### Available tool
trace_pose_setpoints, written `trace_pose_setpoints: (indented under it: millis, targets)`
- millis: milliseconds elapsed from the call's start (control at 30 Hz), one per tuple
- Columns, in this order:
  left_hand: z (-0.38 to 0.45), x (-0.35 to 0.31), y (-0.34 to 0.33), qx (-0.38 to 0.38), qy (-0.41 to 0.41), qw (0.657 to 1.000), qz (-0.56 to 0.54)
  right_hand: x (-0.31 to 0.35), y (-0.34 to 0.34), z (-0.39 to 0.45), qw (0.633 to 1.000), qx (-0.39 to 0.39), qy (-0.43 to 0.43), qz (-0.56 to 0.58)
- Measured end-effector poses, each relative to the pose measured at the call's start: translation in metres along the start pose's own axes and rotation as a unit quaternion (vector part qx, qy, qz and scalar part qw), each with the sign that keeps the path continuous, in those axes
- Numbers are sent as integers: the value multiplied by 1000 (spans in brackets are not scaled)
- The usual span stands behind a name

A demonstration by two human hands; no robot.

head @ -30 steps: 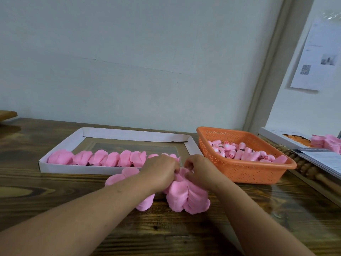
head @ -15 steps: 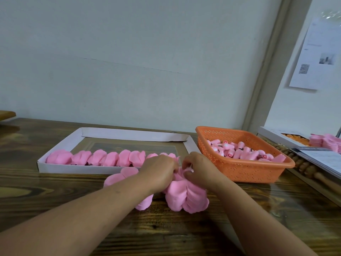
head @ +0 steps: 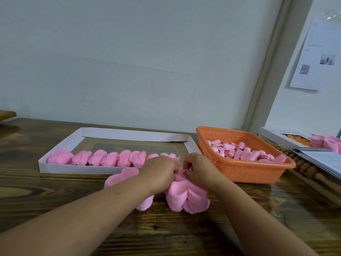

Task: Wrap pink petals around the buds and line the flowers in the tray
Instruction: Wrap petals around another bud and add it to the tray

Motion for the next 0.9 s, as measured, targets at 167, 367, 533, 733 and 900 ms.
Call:
trace_pose_setpoints:
  millis: [167,367,533,733,900]
  targets:
    - [-1,1,0,1,4,1000,-8,2,6,-2,1000,-25,17,4]
    - [-2,11,-7,0,0,993,-115,-1,27,-11,983,-16,21,179]
    - [-6,14,3,-67,-2,977,-203,-9,32,-13,932,-23,35,360]
    - [-19,28,4,-121,68,908,-396,-9,42,-10,869,-114,16,481]
    - [-27,23,-24,25,155,654,-740,-2,54,-9,792,-134,59,593]
Point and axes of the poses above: each hand's wrist, its own z-axis towards the middle knuckle, its own y-axis out of the back of the hand, x = y × z, the point moved 7 cm from there along z, towards the middle knuckle, and after that the axes turned 10 degrees about x, right-handed, at the moved point
